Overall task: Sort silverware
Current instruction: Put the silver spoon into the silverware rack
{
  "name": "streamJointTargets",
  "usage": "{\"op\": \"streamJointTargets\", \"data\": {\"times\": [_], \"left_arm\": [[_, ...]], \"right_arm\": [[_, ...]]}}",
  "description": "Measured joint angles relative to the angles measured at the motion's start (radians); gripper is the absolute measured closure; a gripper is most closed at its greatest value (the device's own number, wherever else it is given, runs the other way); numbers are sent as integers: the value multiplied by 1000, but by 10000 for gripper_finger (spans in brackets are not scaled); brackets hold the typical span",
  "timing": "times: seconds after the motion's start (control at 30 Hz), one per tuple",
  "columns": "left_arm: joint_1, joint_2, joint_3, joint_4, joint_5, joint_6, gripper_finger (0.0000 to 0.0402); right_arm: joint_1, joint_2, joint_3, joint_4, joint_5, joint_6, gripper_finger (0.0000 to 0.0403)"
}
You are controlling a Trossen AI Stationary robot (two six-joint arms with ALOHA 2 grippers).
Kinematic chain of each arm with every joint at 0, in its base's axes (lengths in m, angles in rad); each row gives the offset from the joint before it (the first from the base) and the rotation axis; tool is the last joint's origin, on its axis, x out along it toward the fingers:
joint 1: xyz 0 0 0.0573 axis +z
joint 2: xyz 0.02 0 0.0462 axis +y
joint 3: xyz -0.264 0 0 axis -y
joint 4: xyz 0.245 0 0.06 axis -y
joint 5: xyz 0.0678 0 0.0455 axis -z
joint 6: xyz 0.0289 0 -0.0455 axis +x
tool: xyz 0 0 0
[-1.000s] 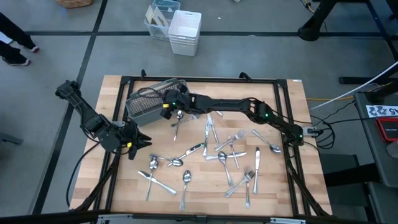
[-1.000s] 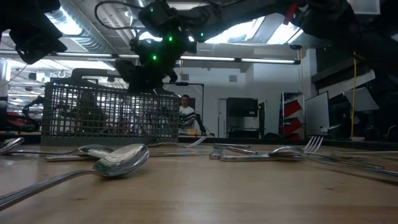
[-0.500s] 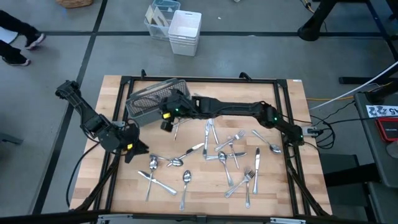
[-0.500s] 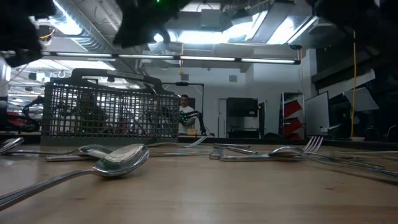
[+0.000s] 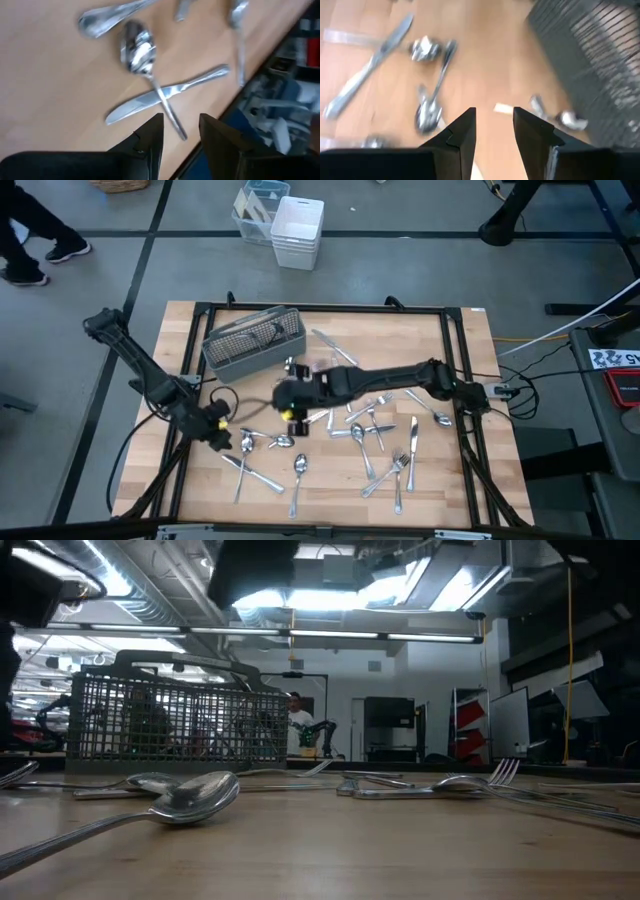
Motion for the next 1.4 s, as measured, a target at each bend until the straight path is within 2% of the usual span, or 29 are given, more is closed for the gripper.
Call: {"op": "streamJointTargets", "data": {"times": [0.4, 0.6, 1.0, 1.17, 1.23, 1.4], "left_arm": [[2, 338, 0, 230, 8, -80, 284], [2, 445, 30, 243, 11, -112, 284], [45, 580, 63, 251, 35, -105, 284], [45, 594, 64, 253, 45, -119, 284], [45, 594, 64, 253, 48, -125, 285], [46, 599, 63, 244, 62, -149, 310]], "right_arm": [[128, -3, 0, -289, 11, 25, 270], [146, -5, 0, -348, 55, 39, 270], [173, -10, -1, -457, 71, 71, 270], [186, -40, -2, -576, 166, 139, 270], [190, -67, -2, -568, 217, 156, 270], [190, -161, -1, -571, 255, 156, 270]]}}
